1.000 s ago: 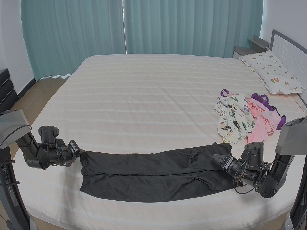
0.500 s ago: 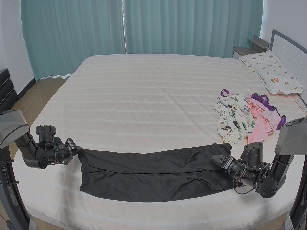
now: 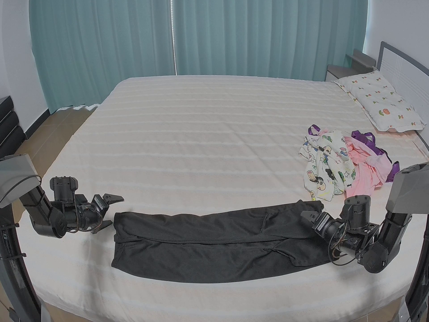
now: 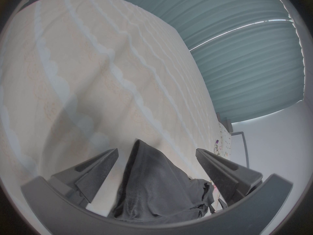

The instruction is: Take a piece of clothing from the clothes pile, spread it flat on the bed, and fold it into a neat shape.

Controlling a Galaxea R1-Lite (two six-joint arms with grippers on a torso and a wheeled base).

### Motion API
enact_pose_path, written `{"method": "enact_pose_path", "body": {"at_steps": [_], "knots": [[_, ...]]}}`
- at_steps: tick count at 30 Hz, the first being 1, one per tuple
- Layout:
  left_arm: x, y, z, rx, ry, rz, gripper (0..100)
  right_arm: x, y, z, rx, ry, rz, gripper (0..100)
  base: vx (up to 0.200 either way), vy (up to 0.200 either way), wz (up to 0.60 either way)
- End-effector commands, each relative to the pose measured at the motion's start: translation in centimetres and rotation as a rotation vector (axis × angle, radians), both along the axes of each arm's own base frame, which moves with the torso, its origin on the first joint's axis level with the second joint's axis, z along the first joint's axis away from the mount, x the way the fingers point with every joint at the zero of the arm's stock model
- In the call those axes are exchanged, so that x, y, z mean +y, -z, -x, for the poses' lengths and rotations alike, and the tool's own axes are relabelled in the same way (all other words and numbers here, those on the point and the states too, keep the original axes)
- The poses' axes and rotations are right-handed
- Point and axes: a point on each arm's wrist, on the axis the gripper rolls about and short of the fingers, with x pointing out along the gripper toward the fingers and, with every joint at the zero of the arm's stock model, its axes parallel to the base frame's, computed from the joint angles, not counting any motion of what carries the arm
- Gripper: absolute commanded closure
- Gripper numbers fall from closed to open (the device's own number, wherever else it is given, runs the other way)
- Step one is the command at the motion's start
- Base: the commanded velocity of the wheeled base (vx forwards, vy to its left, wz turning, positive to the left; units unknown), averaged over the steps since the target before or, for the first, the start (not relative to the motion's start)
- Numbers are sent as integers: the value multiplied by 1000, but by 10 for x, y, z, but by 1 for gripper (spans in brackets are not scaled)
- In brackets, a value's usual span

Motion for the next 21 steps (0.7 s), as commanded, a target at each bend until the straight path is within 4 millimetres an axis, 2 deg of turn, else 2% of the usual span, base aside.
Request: {"method": "enact_pose_path", "body": {"at_steps": [1,11,14,21], "knots": [[5,-5,2,-8,0,32,0,-9,-12,-3,-39,30,-12,0,0,0,0],[7,-6,1,-4,-17,62,0,-11,-21,-7,-80,43,-23,0,0,0,0],[7,-5,1,0,-11,68,0,-12,-29,-16,-121,41,-25,0,0,0,0],[7,-5,2,1,-7,72,0,-5,-32,-41,-71,-78,28,0,0,0,0]]}}
